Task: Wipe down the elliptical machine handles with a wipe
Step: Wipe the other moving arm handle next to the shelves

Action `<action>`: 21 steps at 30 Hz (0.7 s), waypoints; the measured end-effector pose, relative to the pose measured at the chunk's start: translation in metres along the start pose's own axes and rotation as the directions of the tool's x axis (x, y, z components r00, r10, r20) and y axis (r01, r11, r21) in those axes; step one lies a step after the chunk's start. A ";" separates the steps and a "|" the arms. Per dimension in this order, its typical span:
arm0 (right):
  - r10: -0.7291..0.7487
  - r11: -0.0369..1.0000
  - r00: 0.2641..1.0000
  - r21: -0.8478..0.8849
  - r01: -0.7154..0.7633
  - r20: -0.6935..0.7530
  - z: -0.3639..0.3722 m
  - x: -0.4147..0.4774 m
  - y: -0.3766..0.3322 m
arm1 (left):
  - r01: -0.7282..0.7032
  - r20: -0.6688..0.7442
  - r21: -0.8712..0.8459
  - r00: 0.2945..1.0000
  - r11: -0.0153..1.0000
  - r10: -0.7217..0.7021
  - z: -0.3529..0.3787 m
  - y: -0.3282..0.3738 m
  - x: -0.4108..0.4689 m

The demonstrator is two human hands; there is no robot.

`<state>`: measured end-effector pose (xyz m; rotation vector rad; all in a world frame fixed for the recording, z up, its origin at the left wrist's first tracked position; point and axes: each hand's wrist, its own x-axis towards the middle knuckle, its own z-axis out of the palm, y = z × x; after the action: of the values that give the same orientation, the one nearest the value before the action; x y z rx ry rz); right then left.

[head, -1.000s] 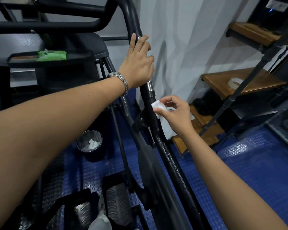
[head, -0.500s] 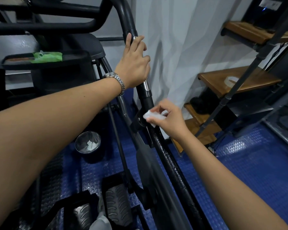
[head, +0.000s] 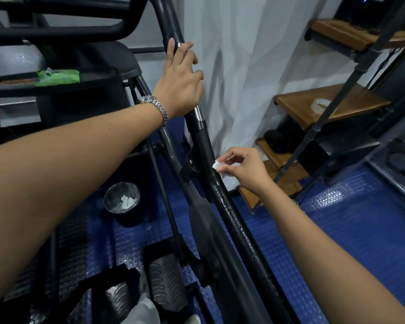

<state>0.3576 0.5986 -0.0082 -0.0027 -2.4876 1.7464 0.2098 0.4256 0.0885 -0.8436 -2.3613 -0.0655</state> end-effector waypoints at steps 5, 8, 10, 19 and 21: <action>-0.007 0.998 0.996 0.059 0.012 -0.084 0.008 -0.002 0.001 | -0.002 0.019 0.005 1.000 1.000 0.002 -0.001 0.002 -0.001; 0.015 1.000 1.000 0.021 -0.015 -0.003 0.002 -0.015 0.005 | -0.007 0.021 0.015 1.000 1.000 0.006 -0.001 0.002 0.000; 0.017 1.000 1.000 0.000 -0.017 0.021 0.001 -0.014 0.001 | -0.006 0.025 0.023 1.000 1.000 0.006 -0.001 0.001 0.000; 0.027 1.000 1.000 0.001 -0.027 -0.006 0.003 -0.021 -0.002 | -0.034 0.081 0.112 0.996 0.993 0.025 -0.010 0.006 -0.003; 0.044 0.999 0.999 -0.021 -0.044 0.012 0.001 -0.020 -0.005 | -0.097 0.082 0.105 0.993 0.990 0.089 -0.013 0.010 -0.009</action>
<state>0.3778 0.5945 -0.0060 -0.0483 -2.5335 1.7420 0.2283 0.4255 0.0919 -0.9164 -2.3693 0.1356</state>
